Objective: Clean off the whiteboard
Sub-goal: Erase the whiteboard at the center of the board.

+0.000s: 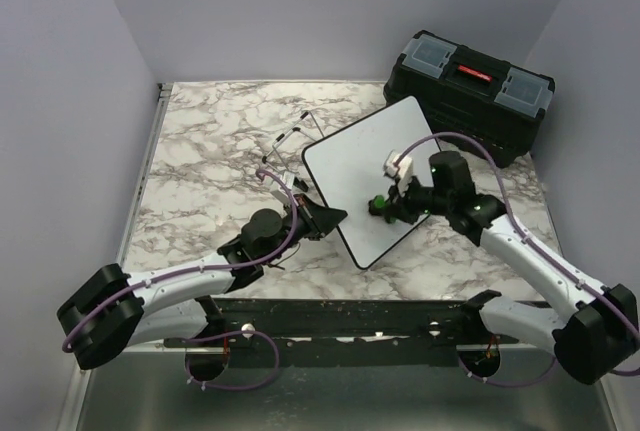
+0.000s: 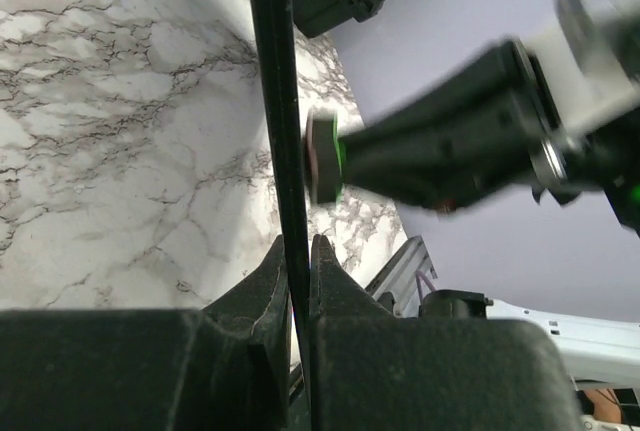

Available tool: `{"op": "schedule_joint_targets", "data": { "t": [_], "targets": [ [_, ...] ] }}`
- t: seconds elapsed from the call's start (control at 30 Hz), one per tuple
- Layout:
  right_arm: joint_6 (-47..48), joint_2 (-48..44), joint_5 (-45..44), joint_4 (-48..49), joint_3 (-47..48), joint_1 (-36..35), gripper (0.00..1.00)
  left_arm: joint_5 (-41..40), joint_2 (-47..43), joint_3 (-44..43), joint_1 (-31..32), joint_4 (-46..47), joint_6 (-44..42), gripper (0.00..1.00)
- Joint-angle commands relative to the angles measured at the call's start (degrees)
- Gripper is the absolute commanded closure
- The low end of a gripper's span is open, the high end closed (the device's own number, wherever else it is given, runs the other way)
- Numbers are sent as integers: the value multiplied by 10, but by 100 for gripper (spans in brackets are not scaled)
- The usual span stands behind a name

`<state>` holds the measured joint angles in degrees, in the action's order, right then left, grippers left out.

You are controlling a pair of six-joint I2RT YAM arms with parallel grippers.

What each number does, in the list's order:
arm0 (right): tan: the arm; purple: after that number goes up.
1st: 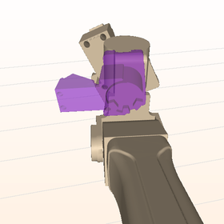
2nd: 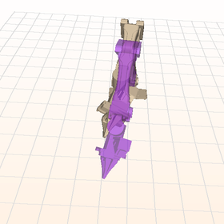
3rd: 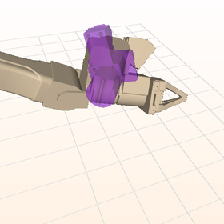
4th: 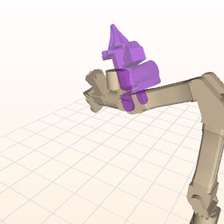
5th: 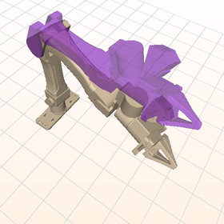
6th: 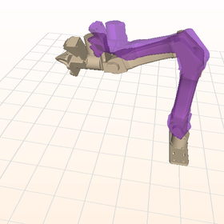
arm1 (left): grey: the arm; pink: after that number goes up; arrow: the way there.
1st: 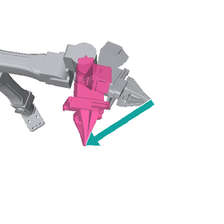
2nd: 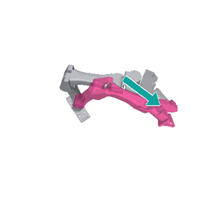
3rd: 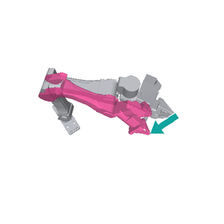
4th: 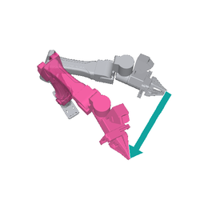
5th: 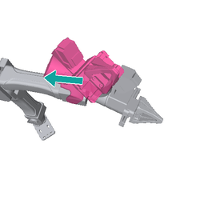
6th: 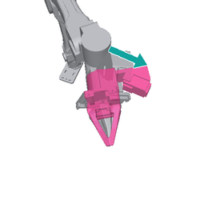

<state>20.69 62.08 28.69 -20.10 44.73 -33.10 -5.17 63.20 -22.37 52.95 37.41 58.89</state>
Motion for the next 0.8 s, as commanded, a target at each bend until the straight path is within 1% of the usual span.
{"op": "schedule_joint_targets", "data": {
  "t": [0.0,0.1,0.13,0.2,0.33,0.43,0.53,0.7,0.77],
  "targets": [
    [-13,-10,-61,36,-9,148,99,-14,-50,-26,1,83,-42,100],
    [-9,-4,-24,31,11,248,100,-12,-57,-33,1,64,-59,100],
    [-8,-4,-13,27,15,264,99,-10,-57,-36,1,59,-64,100],
    [-2,-3,3,26,16,269,99,-4,-56,-45,1,54,-72,100],
    [-3,22,120,26,3,264,99,11,-44,-62,1,54,-75,100],
    [8,31,140,22,-1,224,99,16,-37,-69,1,55,-71,100],
    [19,12,148,27,-9,176,99,17,-31,-69,1,65,-63,100],
    [27,-29,161,20,-14,55,99,17,-19,-71,2,80,-52,100],
    [18,-21,183,11,-6,22,99,17,-15,-73,2,84,-45,100]
  ]
}}
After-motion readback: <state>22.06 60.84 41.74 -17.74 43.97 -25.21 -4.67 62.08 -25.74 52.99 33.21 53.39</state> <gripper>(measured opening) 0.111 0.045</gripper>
